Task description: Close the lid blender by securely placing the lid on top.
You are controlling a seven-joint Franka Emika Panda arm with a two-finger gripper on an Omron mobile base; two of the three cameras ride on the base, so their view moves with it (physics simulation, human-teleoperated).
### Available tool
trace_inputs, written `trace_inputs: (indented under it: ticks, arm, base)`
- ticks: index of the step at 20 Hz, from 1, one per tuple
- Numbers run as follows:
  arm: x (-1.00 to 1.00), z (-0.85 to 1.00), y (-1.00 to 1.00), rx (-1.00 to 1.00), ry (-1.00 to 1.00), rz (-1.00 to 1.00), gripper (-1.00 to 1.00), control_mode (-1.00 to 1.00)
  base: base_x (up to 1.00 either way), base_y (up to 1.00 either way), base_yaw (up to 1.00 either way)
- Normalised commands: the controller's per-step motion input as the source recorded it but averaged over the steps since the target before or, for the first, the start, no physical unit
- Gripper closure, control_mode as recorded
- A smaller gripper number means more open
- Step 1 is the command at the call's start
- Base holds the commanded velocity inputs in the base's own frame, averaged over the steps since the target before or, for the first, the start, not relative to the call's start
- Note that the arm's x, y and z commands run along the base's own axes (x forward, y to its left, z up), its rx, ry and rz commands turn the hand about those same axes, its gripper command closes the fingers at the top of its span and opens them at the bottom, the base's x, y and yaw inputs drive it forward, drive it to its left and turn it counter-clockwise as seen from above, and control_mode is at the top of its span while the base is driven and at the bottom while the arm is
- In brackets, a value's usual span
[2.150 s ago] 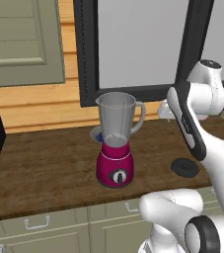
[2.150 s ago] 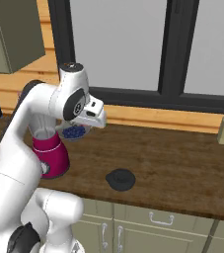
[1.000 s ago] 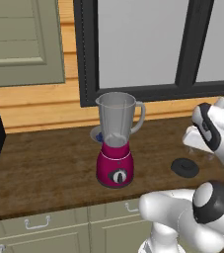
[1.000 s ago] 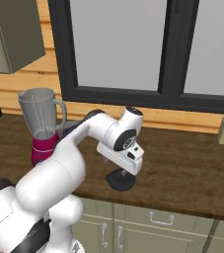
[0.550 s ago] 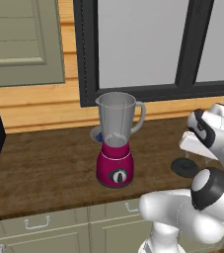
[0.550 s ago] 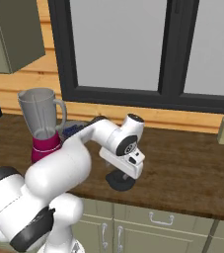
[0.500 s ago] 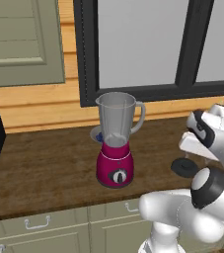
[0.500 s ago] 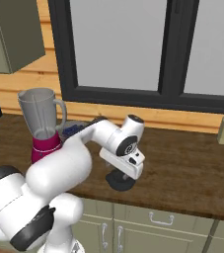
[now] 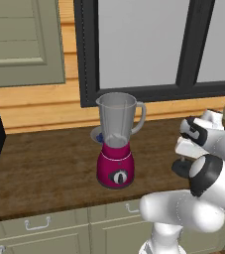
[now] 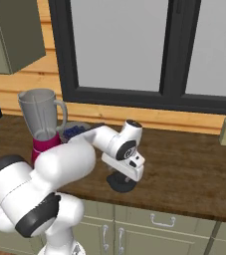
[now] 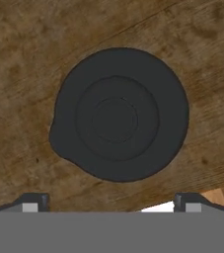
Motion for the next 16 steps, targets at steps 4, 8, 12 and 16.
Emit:
trace_inputs:
  ticks: [4,8,12,16]
  arm:
    - [0.32,-0.30,-0.01,-0.04,0.00,0.00,-1.00,-1.00]
    - [0.03,-0.32,-0.14,-0.05,0.04,0.00,-1.00,-1.00]
    - [0.00,-0.08,-0.01,0.00,0.00,0.00,-1.00,-1.00]
    - [0.08,-0.13,0.00,0.00,0.00,0.00,-1.00,-1.00]
  base:
    - [0.00,0.00,0.00]
    - [0.00,0.00,0.00]
    - [0.00,0.00,0.00]
    - [0.00,0.00,0.00]
